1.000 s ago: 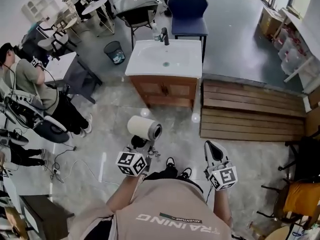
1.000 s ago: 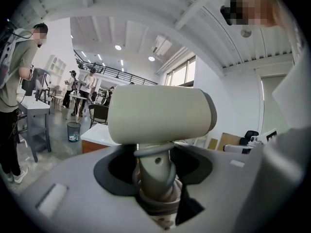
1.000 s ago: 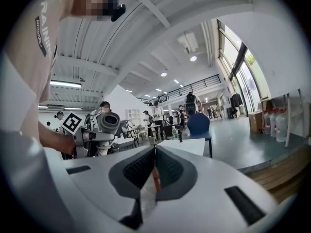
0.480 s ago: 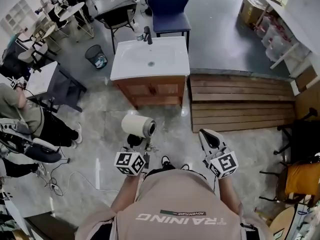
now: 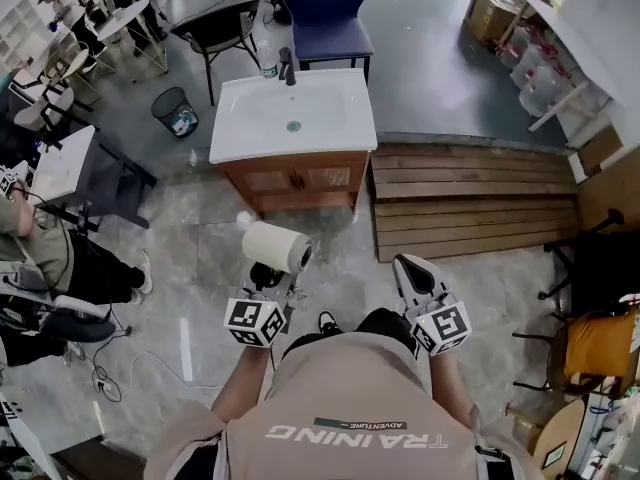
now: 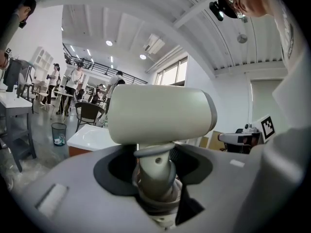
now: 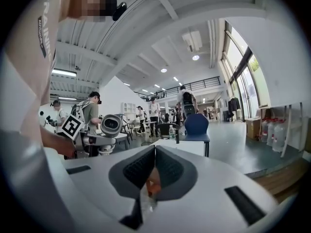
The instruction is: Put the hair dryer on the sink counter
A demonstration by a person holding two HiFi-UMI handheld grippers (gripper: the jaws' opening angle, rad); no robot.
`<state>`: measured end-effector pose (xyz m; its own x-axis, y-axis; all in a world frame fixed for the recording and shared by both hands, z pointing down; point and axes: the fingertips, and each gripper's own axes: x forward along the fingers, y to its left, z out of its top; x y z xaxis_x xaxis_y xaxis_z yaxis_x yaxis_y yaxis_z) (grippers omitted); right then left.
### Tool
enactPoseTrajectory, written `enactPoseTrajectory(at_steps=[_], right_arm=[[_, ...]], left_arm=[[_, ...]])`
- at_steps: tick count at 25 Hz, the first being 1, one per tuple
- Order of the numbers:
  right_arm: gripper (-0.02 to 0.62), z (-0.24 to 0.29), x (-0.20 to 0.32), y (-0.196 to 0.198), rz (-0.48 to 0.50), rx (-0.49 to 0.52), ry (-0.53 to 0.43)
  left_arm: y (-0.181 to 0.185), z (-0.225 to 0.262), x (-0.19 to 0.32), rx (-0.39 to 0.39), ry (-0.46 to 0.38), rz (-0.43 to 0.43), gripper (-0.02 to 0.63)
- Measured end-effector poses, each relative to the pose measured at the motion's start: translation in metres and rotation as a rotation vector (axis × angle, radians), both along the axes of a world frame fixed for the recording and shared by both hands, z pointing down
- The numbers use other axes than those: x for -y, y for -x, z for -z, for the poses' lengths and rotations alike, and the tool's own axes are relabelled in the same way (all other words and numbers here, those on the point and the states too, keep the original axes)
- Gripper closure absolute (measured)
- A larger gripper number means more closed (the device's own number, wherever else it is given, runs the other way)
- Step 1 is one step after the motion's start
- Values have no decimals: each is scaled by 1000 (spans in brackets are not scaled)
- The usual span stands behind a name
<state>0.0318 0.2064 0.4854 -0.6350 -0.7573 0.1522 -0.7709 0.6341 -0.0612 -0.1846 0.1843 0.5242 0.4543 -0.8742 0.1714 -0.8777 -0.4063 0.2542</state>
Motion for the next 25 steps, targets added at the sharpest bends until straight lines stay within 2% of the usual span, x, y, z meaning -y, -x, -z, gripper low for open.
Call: enactPoseTrajectory(at_steps=[5,13,17,25], right_arm=[[589,-5,16,-7,-21,-4,11],[588,-13,63,-40,-22,5,16],[588,-14,101,-65,-13,31,5],[588,-13,164,-104,42,67,-21]], left_arm=[[-3,-9,13,-1,20,-13,391],[-25,-17,55,-17,49,34,391],[-50,-12,84,-1,41,48,391],[-113,-2,140,50,25,22,391]])
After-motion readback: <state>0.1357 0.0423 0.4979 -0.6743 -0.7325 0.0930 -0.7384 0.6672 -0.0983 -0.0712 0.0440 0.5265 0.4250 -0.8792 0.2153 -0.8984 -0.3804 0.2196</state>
